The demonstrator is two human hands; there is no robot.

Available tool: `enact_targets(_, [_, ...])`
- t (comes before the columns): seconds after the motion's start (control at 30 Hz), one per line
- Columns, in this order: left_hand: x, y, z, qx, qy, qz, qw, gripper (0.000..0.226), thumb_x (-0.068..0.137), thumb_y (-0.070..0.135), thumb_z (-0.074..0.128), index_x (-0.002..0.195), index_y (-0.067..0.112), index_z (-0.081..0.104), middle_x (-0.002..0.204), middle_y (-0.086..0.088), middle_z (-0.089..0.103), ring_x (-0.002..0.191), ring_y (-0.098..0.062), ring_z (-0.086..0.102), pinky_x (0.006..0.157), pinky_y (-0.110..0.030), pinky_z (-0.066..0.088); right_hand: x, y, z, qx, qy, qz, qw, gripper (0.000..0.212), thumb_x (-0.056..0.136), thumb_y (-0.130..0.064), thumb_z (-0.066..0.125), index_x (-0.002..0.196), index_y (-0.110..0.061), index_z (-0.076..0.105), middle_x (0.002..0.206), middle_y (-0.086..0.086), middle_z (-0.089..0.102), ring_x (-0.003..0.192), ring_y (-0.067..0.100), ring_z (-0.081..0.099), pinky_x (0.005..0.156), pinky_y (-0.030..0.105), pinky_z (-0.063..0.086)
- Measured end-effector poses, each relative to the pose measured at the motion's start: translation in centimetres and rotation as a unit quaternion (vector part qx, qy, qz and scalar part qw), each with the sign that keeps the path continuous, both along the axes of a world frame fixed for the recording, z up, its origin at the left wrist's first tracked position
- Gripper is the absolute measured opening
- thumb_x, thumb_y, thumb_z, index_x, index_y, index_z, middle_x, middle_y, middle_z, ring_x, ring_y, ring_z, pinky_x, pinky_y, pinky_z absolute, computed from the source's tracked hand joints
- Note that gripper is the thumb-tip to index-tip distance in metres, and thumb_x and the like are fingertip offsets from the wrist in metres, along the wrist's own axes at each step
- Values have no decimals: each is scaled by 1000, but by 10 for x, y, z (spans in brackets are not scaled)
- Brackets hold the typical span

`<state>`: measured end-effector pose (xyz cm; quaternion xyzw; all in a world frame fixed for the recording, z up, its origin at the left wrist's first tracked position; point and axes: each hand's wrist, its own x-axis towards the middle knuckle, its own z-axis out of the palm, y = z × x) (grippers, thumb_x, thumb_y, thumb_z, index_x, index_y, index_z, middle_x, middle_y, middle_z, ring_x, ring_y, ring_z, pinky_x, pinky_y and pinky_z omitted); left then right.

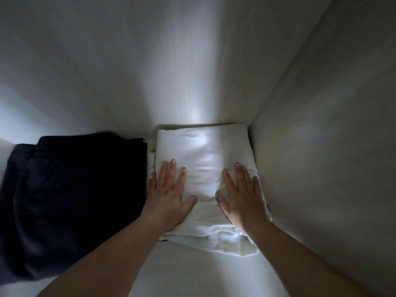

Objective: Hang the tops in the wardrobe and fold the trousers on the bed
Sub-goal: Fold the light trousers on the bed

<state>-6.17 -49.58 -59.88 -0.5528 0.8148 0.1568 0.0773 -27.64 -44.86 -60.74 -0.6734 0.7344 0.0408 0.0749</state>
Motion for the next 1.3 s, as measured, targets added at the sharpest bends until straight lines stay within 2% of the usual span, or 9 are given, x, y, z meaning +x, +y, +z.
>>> enact_targets(0.37, [-1, -21, 3, -15, 14, -5, 1000, 91, 78, 72, 7, 153, 21, 10, 160, -10, -11, 146, -24, -15, 116, -50, 6, 1, -17, 0, -13, 1, -8, 1000, 68, 87, -59, 28, 142, -21, 41, 152, 16, 32, 141, 29, 31, 106, 49, 19])
enact_targets(0.47, [-3, -23, 5, -4, -16, -16, 1000, 95, 73, 73, -2, 153, 23, 0, 159, -10, -17, 146, -25, -20, 117, -48, 3, -2, -18, -3, -9, -8, -10, 1000, 68, 87, -59, 27, 142, -21, 41, 152, 16, 31, 141, 29, 31, 108, 48, 19])
enact_targets(0.6, [-6, -28, 14, 33, -47, -7, 998, 86, 83, 74, 11, 152, 25, -8, 158, -7, -23, 145, -23, -24, 119, -47, 1, 0, -24, 7, 39, -16, -2, 999, 79, 84, -65, 9, 151, -25, 18, 160, 12, 5, 148, 26, 5, 116, 48, 9])
enact_targets(0.67, [-9, -31, 22, 51, -47, -1, 998, 81, 90, 67, 29, 153, 25, 0, 160, -7, -16, 147, -23, -16, 118, -47, 5, 0, -32, 17, 100, -36, -13, 994, 73, 89, -64, 18, 152, -28, 7, 160, 9, -8, 147, 22, -6, 118, 46, 3])
enact_targets(0.77, [-8, -22, 41, 62, 51, 48, 996, 70, 90, 51, 51, 148, 21, 24, 157, -8, 22, 145, -24, 19, 115, -40, 23, 7, -29, 55, 90, -138, -56, 985, 52, 94, -44, 47, 142, -24, 40, 153, 6, 31, 140, 21, 28, 109, 32, 27])
enact_targets(0.87, [0, 0, 71, 159, 227, 169, 946, 60, 92, 39, 56, 144, 23, 32, 136, 0, 54, 124, -21, 50, 102, -32, 41, 20, -13, 95, 75, -274, -131, 950, 30, 94, -32, 53, 121, -21, 60, 123, -1, 63, 114, 17, 56, 84, 22, 38])
enact_targets(1.03, [22, 41, 127, 168, 358, 216, 893, 40, 94, 22, 57, 133, 15, 51, 115, 3, 56, 97, -9, 52, 62, -3, 37, 49, 21, 155, 78, -328, -105, 936, 28, 93, -29, 56, 118, -19, 63, 119, -3, 65, 111, 11, 57, 79, 17, 34])
enact_targets(1.2, [56, 78, 192, 153, 460, 281, 828, 36, 90, 23, 60, 126, 16, 57, 122, -2, 62, 109, -16, 59, 98, -31, 44, 76, 65, 227, 42, -412, -111, 904, 27, 93, -28, 56, 117, -17, 63, 116, -1, 66, 104, 12, 61, 67, 16, 46])
enact_targets(1.3, [73, 107, 227, 144, 493, 298, 805, 34, 91, 26, 58, 124, 18, 58, 114, -2, 67, 105, -18, 63, 79, -25, 45, 92, 93, 264, 18, -436, -102, 894, 25, 94, -25, 55, 117, -17, 63, 107, -6, 63, 100, 5, 56, 59, 7, 42])
